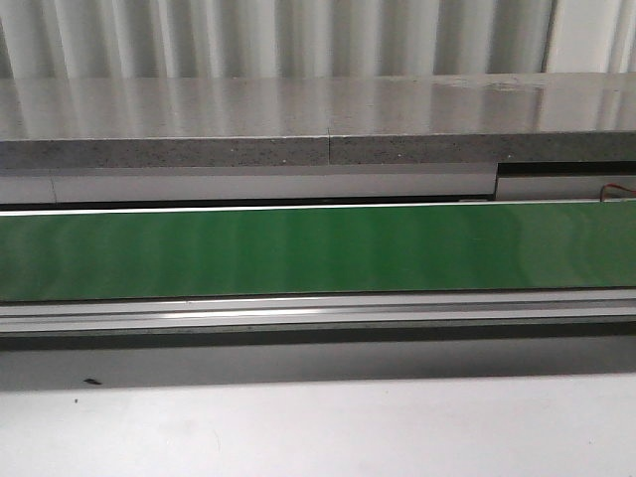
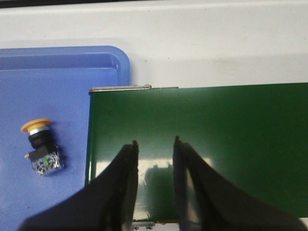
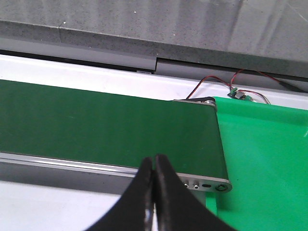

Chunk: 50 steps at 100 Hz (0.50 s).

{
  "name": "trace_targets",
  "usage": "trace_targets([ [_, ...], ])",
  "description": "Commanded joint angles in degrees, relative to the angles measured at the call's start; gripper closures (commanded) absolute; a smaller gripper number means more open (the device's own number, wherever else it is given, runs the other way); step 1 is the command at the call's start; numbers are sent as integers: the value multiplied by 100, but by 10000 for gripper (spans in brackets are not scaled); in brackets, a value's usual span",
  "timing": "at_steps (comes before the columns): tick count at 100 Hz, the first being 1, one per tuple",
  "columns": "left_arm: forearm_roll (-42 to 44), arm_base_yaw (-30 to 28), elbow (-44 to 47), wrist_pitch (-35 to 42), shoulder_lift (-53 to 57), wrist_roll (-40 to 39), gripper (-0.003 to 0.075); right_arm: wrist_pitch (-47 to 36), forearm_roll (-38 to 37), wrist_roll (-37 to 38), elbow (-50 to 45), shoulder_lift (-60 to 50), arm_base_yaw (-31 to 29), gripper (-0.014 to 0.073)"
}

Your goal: Move button from right to left

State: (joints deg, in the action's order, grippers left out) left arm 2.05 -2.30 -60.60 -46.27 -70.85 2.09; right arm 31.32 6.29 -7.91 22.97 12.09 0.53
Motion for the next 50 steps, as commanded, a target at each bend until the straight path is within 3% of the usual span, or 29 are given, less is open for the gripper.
trace_targets([
  [1,-205,49,128,534,312,-83,547,-461,-55,-25,136,48,1,642],
  [12,-384,49,690,1046,663,-83,576,-461,-55,-25,136,48,1,642],
  [30,-402,49,1689,1723,1572,-83,740,-461,-55,-25,136,48,1,642],
  [50,-402,49,2506,1983,2867,-39,741,-461,-55,-25,136,48,1,642],
])
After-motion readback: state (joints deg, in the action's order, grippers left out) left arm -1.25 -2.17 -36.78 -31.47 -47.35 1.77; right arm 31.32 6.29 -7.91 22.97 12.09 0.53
